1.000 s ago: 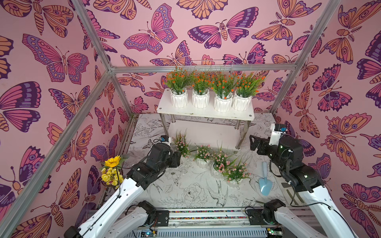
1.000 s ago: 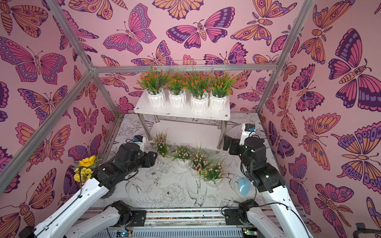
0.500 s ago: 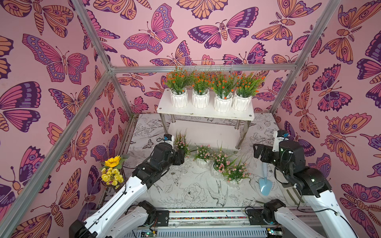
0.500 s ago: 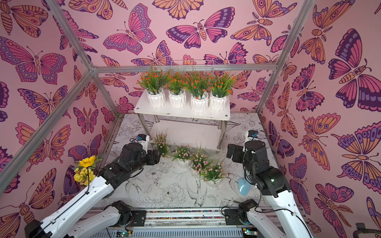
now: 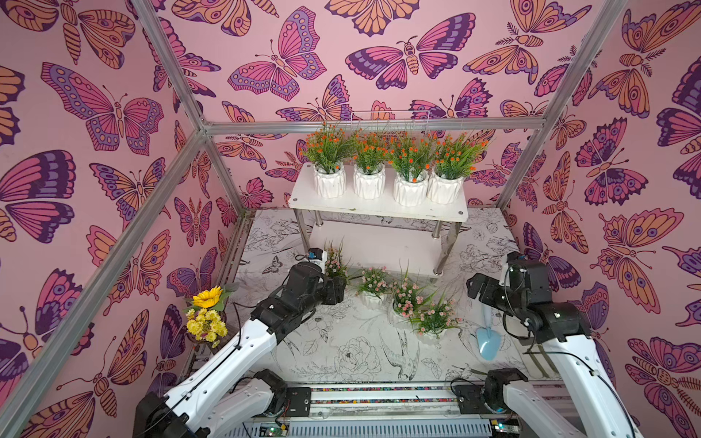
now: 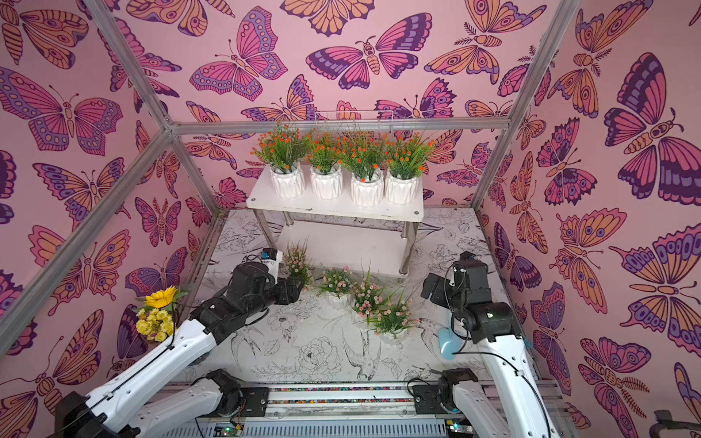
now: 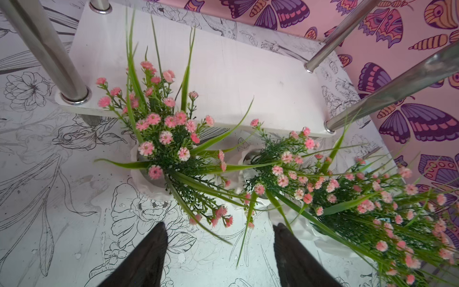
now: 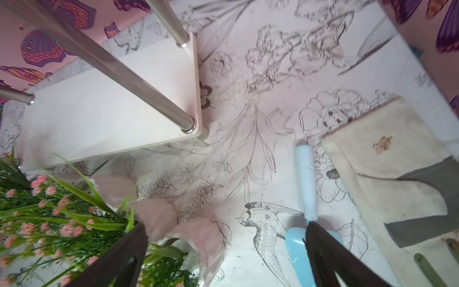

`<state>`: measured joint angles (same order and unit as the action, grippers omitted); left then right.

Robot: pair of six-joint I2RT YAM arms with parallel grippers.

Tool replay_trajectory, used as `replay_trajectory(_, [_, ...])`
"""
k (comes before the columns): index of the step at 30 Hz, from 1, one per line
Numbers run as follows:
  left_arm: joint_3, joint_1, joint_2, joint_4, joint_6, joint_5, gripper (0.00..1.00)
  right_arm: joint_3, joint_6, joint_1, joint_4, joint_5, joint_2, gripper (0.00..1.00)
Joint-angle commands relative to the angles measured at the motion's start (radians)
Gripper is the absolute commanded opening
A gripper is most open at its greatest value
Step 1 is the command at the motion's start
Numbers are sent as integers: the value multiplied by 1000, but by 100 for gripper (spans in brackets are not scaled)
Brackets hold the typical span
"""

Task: Place the baby's breath potted plants on the rack by color
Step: Pick up the baby's breath potted plant from the center of the board.

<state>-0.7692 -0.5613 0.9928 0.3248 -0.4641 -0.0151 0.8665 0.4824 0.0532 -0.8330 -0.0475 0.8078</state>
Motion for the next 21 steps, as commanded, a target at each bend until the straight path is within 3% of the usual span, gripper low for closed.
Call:
replay_trajectory(1, [25, 2, 25, -63, 34, 21, 69, -58, -3, -73, 40, -159, 24, 100])
replay_trajectory(8, [25, 2, 55, -81, 44, 41, 68, -136, 3, -81, 97, -169, 36, 100])
replay_trajectory(21, [58, -3, -12, -82, 35, 32, 69, -256, 43, -82, 205, -143, 154, 98])
